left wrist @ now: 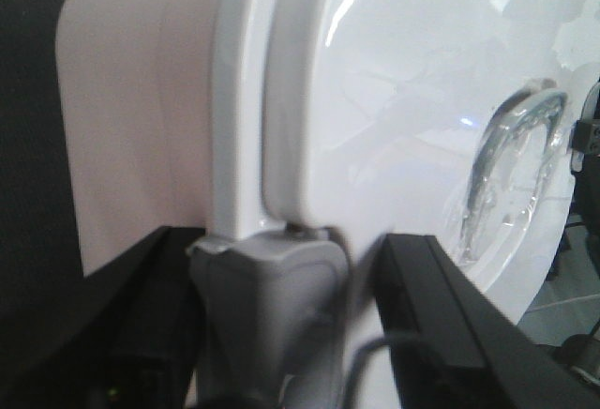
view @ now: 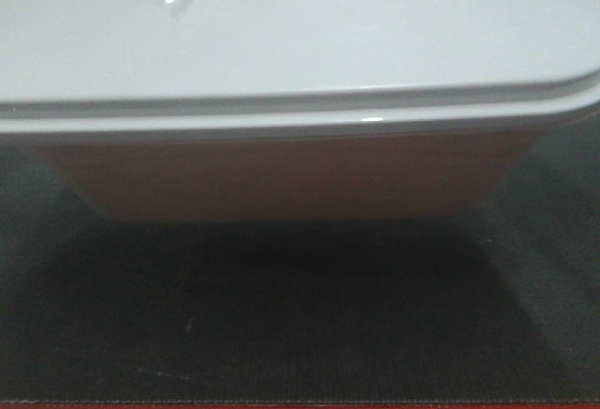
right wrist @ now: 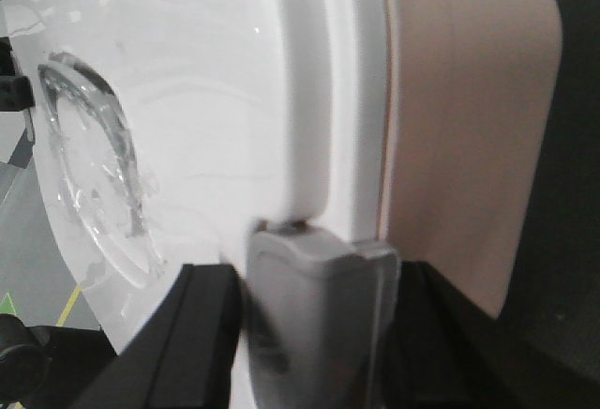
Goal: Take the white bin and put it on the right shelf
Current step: 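Lift the pink bin off the carpet with both grippers, then hold the raised bin steady with both grippers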
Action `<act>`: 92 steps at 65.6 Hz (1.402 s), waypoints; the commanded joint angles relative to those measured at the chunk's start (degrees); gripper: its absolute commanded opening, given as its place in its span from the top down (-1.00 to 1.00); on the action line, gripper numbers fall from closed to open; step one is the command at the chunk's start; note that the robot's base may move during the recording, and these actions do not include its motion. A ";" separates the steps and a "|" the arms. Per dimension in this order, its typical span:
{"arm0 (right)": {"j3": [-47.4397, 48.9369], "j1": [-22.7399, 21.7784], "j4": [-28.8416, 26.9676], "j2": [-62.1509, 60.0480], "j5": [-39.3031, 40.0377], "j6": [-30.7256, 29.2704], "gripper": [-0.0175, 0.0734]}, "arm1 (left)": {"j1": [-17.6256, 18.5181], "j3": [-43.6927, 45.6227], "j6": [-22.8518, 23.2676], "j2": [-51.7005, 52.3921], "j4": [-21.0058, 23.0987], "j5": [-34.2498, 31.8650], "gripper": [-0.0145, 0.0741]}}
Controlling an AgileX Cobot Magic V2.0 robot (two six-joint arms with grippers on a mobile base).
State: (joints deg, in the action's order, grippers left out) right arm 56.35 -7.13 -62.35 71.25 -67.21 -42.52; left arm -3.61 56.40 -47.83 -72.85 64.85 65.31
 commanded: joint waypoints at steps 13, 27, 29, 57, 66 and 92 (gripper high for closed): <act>1.55 0.52 -12.28 -4.82 -9.23 -1.22 -0.19 | 0.69 1.55 -0.74 9.48 8.20 10.11 0.08; 1.55 0.52 -15.44 -6.14 -9.23 -1.22 -0.19 | 0.69 1.55 -0.74 13.66 8.20 10.11 0.08; 1.55 0.52 -15.44 -6.32 -9.23 -1.22 -0.19 | 0.69 1.55 -0.74 14.13 8.20 10.11 0.08; 1.55 0.52 -15.49 -8.99 -9.23 -1.28 -0.19 | 0.69 1.55 -0.74 16.21 8.25 9.49 0.08; 1.55 0.52 -15.49 -9.90 -9.18 -1.82 -0.19 | 0.69 1.55 -0.74 16.21 8.25 9.25 0.08; 1.55 0.52 -15.49 -10.06 -8.19 -1.87 -0.19 | 0.69 1.55 -0.74 16.21 8.39 8.97 0.08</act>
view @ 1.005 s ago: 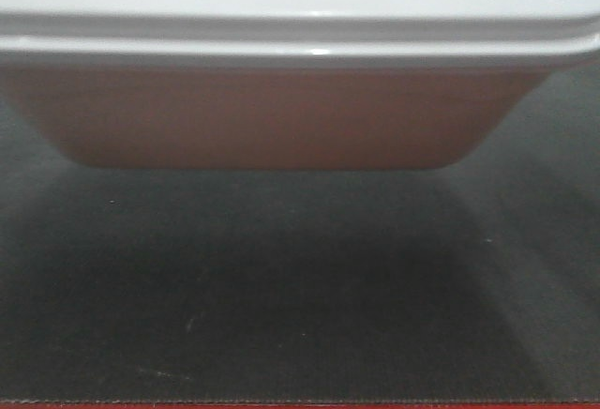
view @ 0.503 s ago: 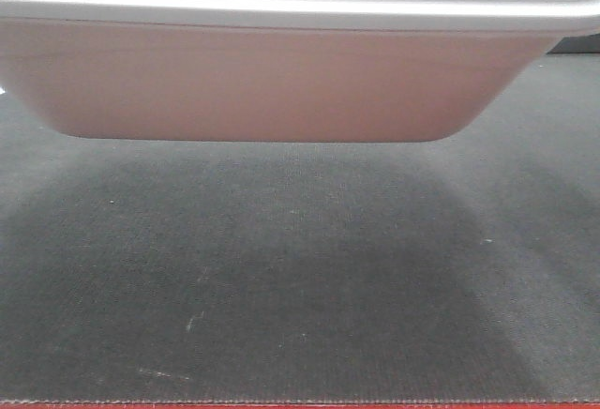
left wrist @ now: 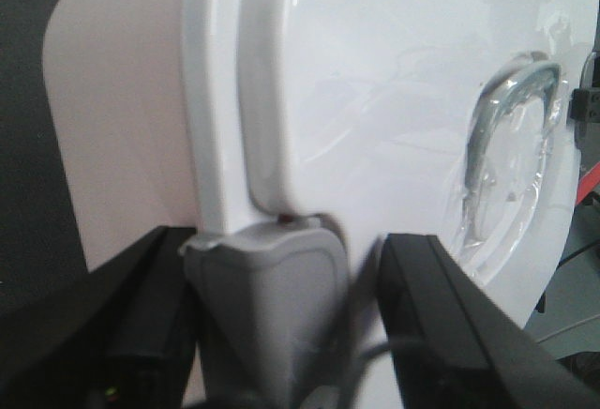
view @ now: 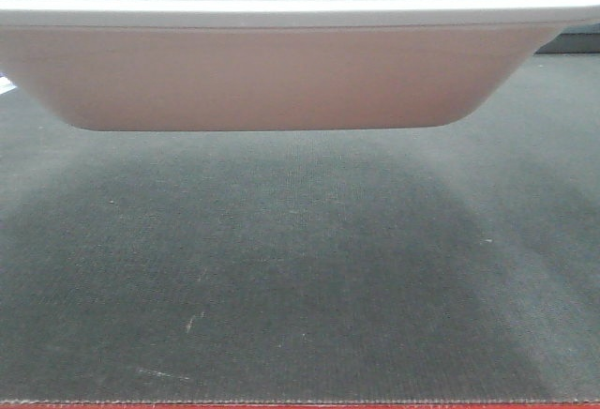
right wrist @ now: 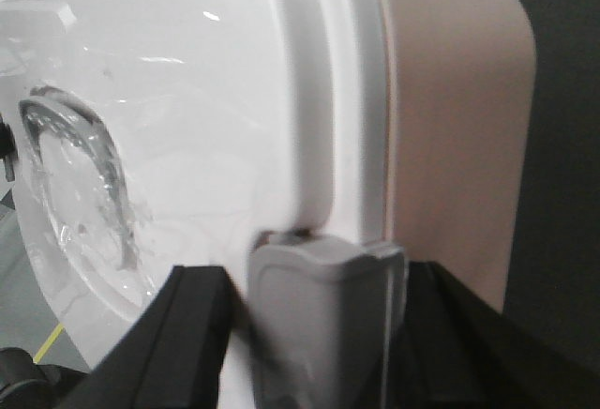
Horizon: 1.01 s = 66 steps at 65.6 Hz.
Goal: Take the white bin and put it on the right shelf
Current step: 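Hold the raised bin steady with both grippers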
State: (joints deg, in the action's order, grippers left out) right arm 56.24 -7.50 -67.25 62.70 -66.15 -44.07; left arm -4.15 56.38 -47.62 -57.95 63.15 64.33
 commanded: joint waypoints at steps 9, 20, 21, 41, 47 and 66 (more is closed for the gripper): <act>1.66 0.88 -10.59 -1.50 -9.39 -0.32 -0.19 | 1.23 1.57 -0.20 1.30 10.20 8.76 0.08; 1.66 0.88 -10.59 -1.62 -10.08 -1.27 -0.19 | 1.23 1.57 0.70 1.30 10.32 8.41 0.08; 1.66 0.88 -10.59 -1.62 -10.08 -1.55 -0.19 | 1.23 1.57 0.70 1.30 10.32 8.41 0.08; 1.66 0.88 -10.88 -2.73 -9.53 -3.66 -0.19 | 1.23 1.57 2.64 1.30 10.36 5.92 0.09; 1.66 0.88 -10.88 -2.73 -9.38 -3.66 -0.19 | 1.23 1.57 2.64 1.30 10.36 5.65 0.12; 1.66 0.88 -11.09 -2.73 -9.32 -3.71 -0.19 | 1.23 1.57 2.64 1.30 10.36 5.23 0.25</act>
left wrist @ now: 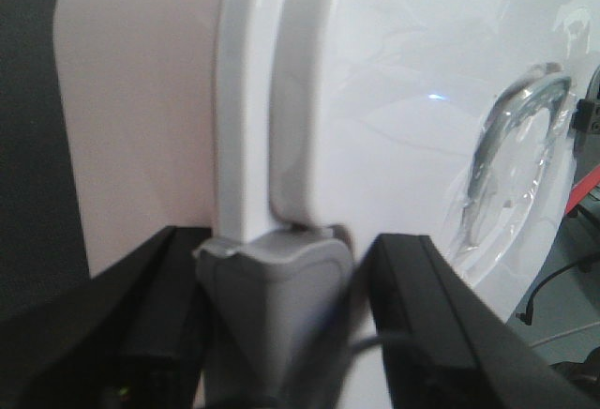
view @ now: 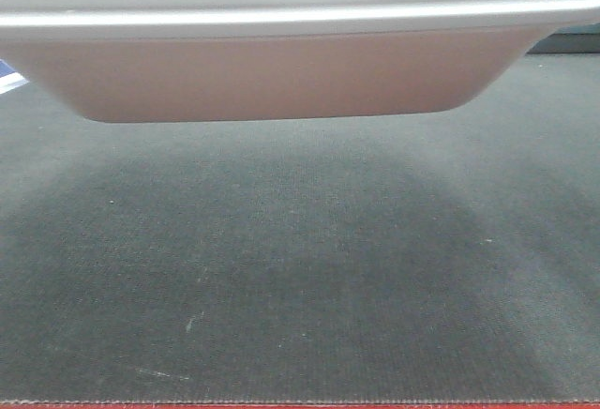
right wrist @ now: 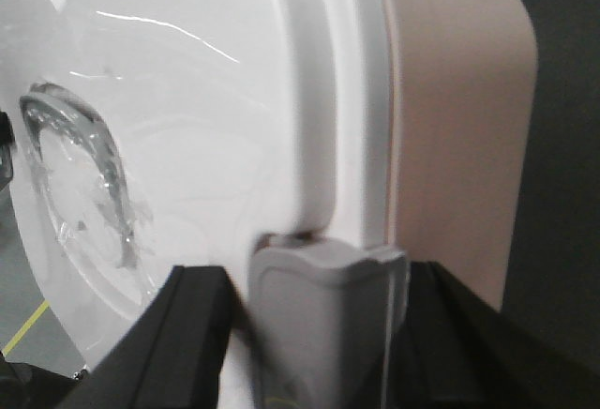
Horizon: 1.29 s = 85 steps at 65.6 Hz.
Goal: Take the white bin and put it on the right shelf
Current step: 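Hold the raised bin steady with both grippers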
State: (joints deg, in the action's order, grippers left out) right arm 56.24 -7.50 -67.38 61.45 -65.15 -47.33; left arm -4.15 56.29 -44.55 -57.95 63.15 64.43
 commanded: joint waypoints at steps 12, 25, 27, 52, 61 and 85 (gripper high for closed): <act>1.66 0.88 -10.96 -1.48 -10.32 -0.50 -0.19 | 1.23 1.67 -0.42 1.30 10.36 5.13 0.25; 1.66 0.88 -10.96 -1.48 -10.25 -0.49 -0.19 | 1.23 1.67 -0.53 1.30 10.36 5.13 0.25; 1.66 0.88 -10.96 -1.48 -10.25 -0.49 -0.19 | 1.23 1.67 -0.53 1.30 10.36 5.13 0.25; 1.66 0.88 -10.96 -1.48 -10.00 -0.49 -0.19 | 1.23 1.67 -0.53 1.30 10.36 5.13 0.25; 1.66 0.88 -10.96 -1.48 -9.97 -0.49 -0.19 | 1.23 1.67 -0.53 1.30 10.36 5.13 0.25; 1.66 0.88 -10.96 -1.48 -9.97 -0.49 -0.19 | 1.23 1.67 -0.53 1.30 10.36 5.13 0.25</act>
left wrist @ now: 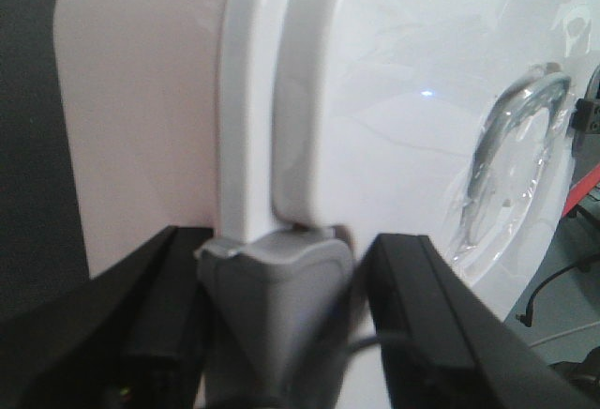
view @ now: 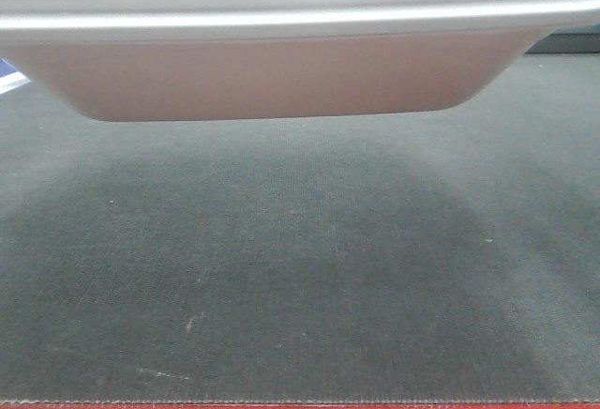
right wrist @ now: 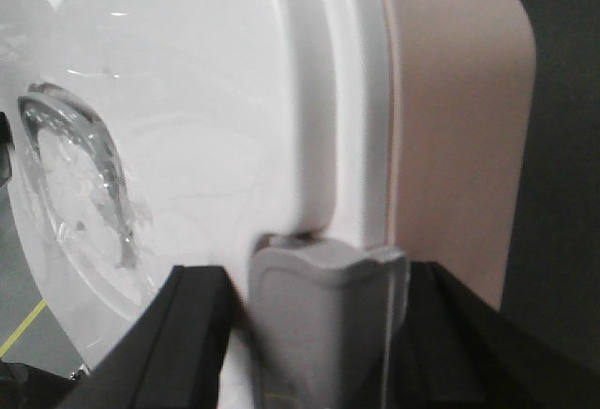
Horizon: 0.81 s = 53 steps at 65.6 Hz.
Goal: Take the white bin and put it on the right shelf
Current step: 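Hold the raised bin steady with both grippers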
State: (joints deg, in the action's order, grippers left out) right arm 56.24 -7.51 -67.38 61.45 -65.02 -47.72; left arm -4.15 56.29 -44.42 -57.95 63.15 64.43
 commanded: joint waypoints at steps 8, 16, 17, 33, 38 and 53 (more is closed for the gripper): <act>1.66 0.89 -10.96 -1.48 -10.10 -0.10 -0.19 | 1.23 1.67 -0.66 1.30 10.36 5.13 0.25; 1.66 0.89 -10.96 -1.48 -10.10 -0.10 -0.19 | 1.23 1.67 -0.66 1.30 10.36 5.13 0.25; 1.66 0.89 -10.96 -1.48 -10.10 -0.10 -0.19 | 1.23 1.67 -0.66 1.30 10.36 5.13 0.25; 1.66 0.89 -10.96 -1.48 -10.10 -0.10 -0.19 | 1.23 1.67 -0.66 1.30 10.36 5.13 0.25; 1.66 0.89 -10.96 -1.48 -10.10 -0.10 -0.19 | 1.23 1.67 -0.66 1.30 10.36 5.13 0.25; 1.66 0.89 -10.96 -1.48 -10.10 -0.10 -0.19 | 1.23 1.67 -0.66 1.30 10.36 5.13 0.25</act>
State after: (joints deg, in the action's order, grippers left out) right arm 56.24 -7.51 -67.38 61.45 -65.02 -47.72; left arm -4.15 56.29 -44.42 -57.95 63.15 64.43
